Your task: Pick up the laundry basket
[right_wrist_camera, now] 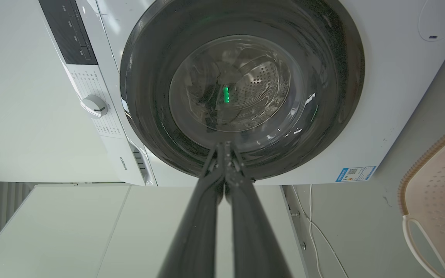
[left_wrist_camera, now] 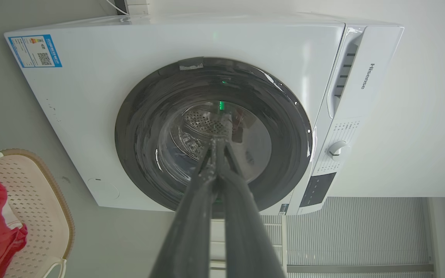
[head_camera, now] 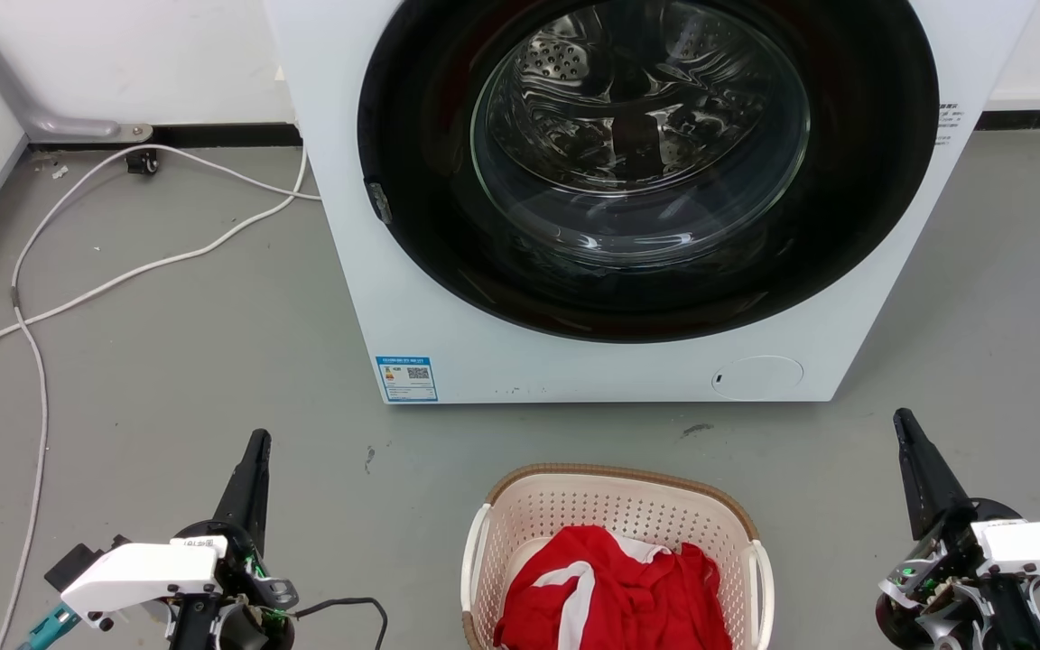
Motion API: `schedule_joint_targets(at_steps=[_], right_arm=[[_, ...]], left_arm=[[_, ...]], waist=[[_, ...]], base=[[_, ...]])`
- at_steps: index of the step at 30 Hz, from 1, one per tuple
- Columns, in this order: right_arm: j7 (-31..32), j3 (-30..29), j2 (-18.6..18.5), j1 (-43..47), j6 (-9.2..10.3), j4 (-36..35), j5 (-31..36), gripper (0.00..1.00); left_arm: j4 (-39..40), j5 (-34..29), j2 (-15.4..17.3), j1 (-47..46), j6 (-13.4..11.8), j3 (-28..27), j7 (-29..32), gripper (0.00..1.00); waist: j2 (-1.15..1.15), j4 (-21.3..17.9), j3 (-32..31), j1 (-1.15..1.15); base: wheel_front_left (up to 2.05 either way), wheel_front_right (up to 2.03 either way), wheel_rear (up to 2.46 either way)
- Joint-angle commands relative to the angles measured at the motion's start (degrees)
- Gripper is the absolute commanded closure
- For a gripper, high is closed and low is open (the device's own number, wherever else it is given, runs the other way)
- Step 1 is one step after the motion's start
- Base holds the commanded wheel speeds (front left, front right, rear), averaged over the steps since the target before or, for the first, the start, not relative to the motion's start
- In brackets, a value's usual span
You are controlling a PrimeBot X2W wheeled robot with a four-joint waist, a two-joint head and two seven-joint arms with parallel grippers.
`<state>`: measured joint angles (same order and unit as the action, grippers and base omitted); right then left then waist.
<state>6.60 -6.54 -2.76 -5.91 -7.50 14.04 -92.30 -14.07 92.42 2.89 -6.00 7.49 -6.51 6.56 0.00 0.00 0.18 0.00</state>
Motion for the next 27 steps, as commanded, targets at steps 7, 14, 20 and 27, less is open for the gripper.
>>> schedule_joint_targets(at_steps=[7,14,20,27], right_arm=[[0.1,0.1,-0.2,-0.6,0.02,0.0,-0.2,1.00],[0.1,0.1,-0.2,-0.6,0.02,0.0,-0.2,1.00],[0.1,0.1,-0.2,-0.6,0.02,0.0,-0.2,1.00],[-1.1,0.0,0.1,0.9,0.00,0.6,0.9,0.00]], left_arm=[[0.0,0.0,-0.1,-0.4,0.2,-0.1,0.1,1.00],[0.0,0.0,-0.1,-0.4,0.2,-0.1,0.1,1.00],[0.0,0.0,-0.1,-0.4,0.2,-0.1,0.1,1.00],[-0.1,-0.6,-0.1,0.9,0.0,0.3,-1.1,0.00]], waist=[[0.00,0.0,0.0,0.00],[0.00,0.0,0.0,0.00],[0.00,0.0,0.0,0.00],[0.00,0.0,0.0,0.00]], base=[[0.00,0.00,0.00],[0.00,0.00,0.00],[0.00,0.00,0.00],[0.00,0.00,0.00]])
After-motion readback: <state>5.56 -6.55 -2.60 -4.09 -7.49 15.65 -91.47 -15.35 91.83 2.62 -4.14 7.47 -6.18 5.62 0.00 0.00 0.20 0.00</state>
